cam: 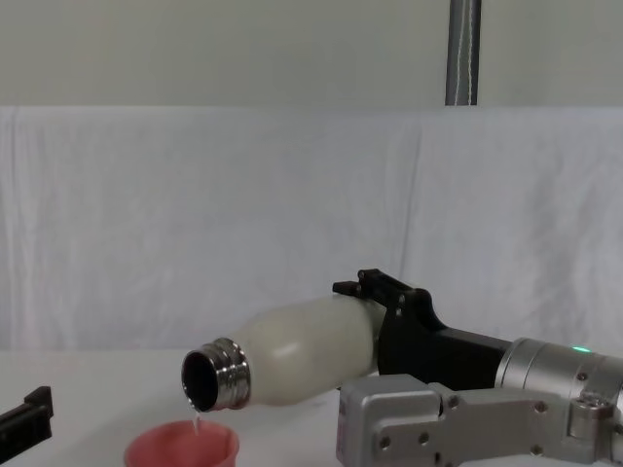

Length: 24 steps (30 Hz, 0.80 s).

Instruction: Grasp the thermos with one hand and pour water into the cup lid.

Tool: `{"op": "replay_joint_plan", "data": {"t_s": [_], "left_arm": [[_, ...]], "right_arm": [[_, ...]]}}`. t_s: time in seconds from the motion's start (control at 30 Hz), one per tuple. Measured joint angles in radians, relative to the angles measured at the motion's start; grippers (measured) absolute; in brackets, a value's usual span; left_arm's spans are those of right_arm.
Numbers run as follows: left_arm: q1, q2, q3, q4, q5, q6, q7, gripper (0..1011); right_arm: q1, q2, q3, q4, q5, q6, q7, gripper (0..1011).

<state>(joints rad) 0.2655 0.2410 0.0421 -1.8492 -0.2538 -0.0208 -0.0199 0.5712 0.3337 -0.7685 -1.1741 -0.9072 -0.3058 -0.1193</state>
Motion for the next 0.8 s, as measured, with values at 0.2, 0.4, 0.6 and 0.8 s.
{"op": "replay_joint_plan", "data": {"t_s": [0.2, 0.4, 0.6, 0.8], "left_arm": [[0.000, 0.000, 0.000, 0.000, 0.000, 0.000, 0.000, 1001], [0.000, 0.000, 0.000, 0.000, 0.000, 0.000, 0.000, 1001], [0.000, 0.000, 0.000, 0.000, 0.000, 0.000, 0.000, 1001], [0.000, 0.000, 0.000, 0.000, 0.000, 0.000, 0.000, 1001]], "right_arm": [[0.003, -0.001, -0.002, 0.004, -0.002, -0.001, -0.002, 952], [0.006, 0.000, -0.003, 0.008, -0.003, -0.004, -0.007, 952], [0.007, 0.000, -0.004, 0.009, -0.004, -0.005, -0.008, 952], [0.008, 0.000, -0.006, 0.009, -0.005, -0.006, -0.008, 952]]}}
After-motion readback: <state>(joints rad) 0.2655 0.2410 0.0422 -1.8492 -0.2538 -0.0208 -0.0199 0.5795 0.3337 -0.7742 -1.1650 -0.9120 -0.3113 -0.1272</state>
